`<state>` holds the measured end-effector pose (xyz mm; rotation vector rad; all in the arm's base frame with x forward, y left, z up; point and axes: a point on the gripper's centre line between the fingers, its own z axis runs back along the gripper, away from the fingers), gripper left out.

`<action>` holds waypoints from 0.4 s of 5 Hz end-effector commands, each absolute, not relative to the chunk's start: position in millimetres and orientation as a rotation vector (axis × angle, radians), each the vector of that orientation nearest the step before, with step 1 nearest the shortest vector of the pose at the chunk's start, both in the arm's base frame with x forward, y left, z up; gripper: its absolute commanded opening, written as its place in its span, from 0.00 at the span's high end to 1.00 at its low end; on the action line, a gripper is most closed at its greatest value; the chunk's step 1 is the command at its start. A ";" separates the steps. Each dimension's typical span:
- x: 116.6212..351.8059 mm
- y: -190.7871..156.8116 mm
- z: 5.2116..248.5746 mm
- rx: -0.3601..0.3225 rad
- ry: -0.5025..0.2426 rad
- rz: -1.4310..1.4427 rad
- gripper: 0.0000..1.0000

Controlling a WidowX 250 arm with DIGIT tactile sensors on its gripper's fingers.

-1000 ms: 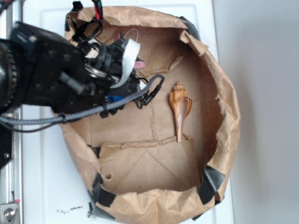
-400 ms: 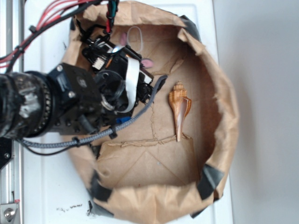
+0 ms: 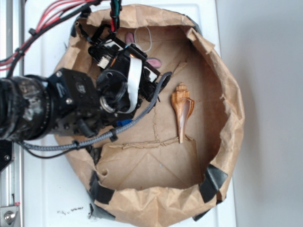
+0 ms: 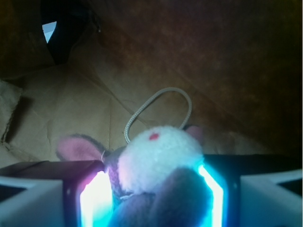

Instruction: Grab the gray animal.

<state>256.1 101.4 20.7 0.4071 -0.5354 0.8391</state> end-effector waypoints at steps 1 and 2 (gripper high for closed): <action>248.8 111.1 37.5 0.383 -0.521 0.844 1.00; 240.9 95.3 86.1 0.276 -0.478 0.861 1.00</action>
